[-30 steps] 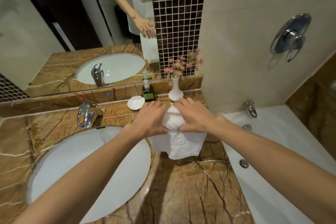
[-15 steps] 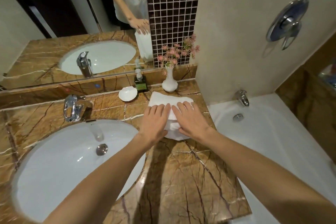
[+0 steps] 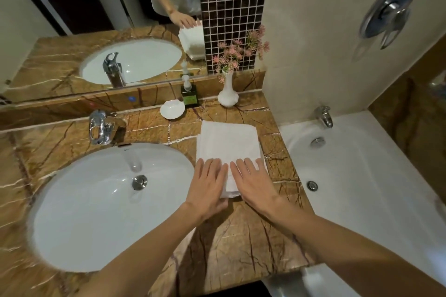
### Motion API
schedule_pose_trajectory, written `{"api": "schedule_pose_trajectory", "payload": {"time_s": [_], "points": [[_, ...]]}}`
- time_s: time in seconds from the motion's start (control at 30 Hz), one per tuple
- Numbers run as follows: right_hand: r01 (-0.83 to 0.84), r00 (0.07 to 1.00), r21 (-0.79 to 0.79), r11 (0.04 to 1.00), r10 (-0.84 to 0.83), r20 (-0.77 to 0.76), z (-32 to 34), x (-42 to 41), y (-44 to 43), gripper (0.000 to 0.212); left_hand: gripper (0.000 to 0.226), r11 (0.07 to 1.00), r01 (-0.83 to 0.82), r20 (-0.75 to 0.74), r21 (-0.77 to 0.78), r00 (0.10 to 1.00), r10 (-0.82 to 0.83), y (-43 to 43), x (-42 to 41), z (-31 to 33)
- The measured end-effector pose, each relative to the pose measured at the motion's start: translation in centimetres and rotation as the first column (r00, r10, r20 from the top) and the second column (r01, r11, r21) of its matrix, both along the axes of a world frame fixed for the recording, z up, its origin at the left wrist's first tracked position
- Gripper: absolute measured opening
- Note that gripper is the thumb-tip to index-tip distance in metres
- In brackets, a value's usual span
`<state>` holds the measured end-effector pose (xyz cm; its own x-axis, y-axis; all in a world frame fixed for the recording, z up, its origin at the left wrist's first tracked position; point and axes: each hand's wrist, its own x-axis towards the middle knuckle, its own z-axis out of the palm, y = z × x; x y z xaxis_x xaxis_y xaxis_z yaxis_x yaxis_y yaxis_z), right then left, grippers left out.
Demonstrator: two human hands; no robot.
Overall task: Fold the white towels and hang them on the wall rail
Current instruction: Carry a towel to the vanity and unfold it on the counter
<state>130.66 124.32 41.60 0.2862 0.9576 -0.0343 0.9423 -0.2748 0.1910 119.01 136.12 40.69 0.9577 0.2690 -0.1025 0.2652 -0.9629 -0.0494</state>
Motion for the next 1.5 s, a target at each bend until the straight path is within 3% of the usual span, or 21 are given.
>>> {"api": "schedule_pose_trajectory", "payload": {"time_s": [0.17,0.3,0.53,0.77,1.03,1.1,1.17,1.27,1.4,1.5], "points": [[-0.028,0.999,-0.002,1.0,0.028,-0.042,0.0,-0.6,-1.1,0.078,0.073,0.992,0.025,0.064,-0.123,0.998,-0.017,0.3,0.2,0.5],[-0.078,0.992,0.079,0.994,0.085,-0.096,1.9,0.2,-0.7,0.058,0.067,0.986,-0.023,0.174,-0.164,0.983,0.052,1.8,2.2,2.0],[0.016,0.992,0.124,0.992,0.0,-0.129,3.7,3.3,2.0,0.033,0.07,0.987,-0.109,-0.009,-0.118,0.994,0.109,3.8,4.5,0.7],[0.014,0.978,0.01,1.0,-0.012,-0.207,2.3,4.8,2.9,0.038,0.068,0.985,-0.11,0.009,-0.136,0.994,0.113,3.6,3.8,-1.2],[0.028,0.96,0.049,0.998,-0.013,-0.28,3.0,6.5,4.5,0.036,0.065,0.973,-0.071,0.08,-0.218,0.993,0.09,3.6,3.6,-0.8],[0.021,0.947,-0.014,1.0,-0.024,-0.321,3.4,7.7,5.9,0.044,0.054,0.934,-0.075,0.223,-0.35,0.962,0.161,3.7,3.3,-0.3],[0.035,0.919,-0.104,0.994,-0.073,-0.387,3.2,9.0,7.7,0.053,0.04,0.866,-0.16,0.342,-0.474,0.873,0.348,4.1,3.3,0.2],[0.124,0.828,-0.168,0.978,-0.195,-0.526,3.1,10.7,10.5,0.053,0.051,0.641,-0.371,0.155,-0.672,0.776,0.611,5.6,4.1,1.0],[0.186,0.718,-0.298,0.936,-0.337,-0.609,3.0,11.5,12.3,0.053,0.055,0.561,-0.281,0.085,-0.779,0.838,0.539,7.6,4.5,1.6],[0.209,0.697,-0.299,0.931,-0.356,-0.623,2.9,11.4,12.5,0.047,0.051,0.555,-0.253,0.092,-0.793,0.85,0.518,7.8,4.5,2.3]]}}
